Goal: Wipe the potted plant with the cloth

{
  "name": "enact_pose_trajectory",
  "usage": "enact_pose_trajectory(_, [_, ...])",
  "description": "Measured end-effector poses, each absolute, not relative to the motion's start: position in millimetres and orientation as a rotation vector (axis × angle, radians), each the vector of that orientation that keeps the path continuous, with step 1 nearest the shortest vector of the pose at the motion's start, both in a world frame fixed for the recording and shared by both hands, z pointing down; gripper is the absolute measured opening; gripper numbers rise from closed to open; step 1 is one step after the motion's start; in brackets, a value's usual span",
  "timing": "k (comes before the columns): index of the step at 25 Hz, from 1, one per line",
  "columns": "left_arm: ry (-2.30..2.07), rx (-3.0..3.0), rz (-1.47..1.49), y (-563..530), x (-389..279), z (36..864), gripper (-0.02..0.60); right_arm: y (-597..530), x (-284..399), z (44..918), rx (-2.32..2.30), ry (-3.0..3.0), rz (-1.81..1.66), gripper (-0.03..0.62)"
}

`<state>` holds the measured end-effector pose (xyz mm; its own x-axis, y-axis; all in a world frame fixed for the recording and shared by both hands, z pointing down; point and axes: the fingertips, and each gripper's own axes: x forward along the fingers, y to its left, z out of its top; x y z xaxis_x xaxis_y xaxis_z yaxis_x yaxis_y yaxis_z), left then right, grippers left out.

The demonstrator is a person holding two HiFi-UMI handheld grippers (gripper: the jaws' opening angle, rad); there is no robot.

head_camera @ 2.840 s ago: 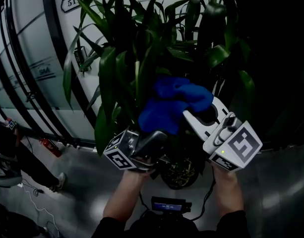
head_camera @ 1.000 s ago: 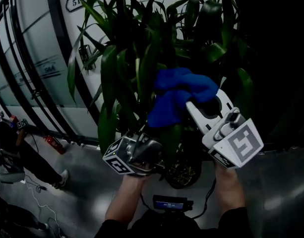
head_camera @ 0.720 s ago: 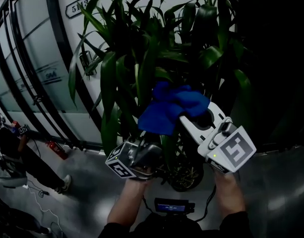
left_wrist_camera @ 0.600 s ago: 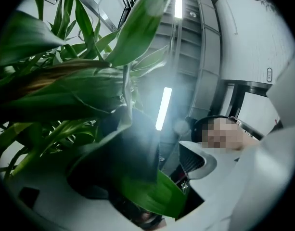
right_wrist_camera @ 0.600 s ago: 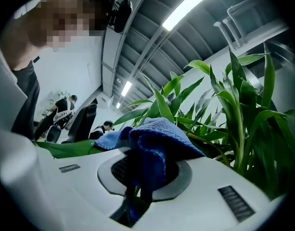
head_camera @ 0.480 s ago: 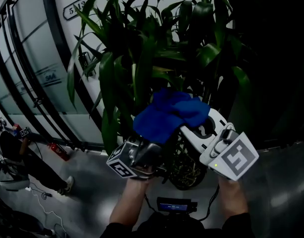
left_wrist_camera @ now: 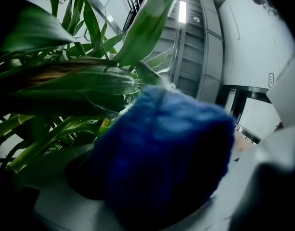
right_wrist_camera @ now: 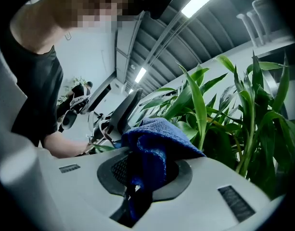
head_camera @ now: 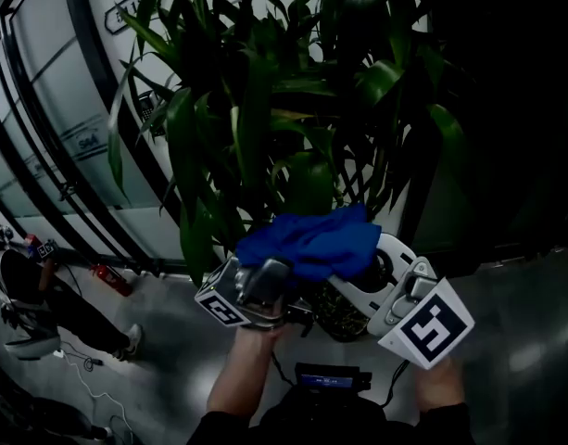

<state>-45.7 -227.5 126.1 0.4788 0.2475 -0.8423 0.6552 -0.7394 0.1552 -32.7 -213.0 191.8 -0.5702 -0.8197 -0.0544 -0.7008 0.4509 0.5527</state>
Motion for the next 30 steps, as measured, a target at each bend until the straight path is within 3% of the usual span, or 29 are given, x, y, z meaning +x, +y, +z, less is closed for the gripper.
enact_pose_trajectory(12, [0.74, 2.271, -1.186, -222.6, -47.2, 132.6, 0.44, -162.8, -11.4, 210.1, 1.296, -2.666, -0.643, 0.074])
enact_pose_trajectory(22, [0.659, 2.278, -1.201, -229.0, -57.5, 150.1, 0.44, -106.2, 39.7, 144.0, 1.373, -3.027, -0.906, 0.074])
enact_pose_trajectory(30, [0.638, 2.329, -1.218, -212.8, -66.4, 150.7, 0.44, -150.7, 33.6, 96.1, 1.566, -2.844, -1.076, 0.074])
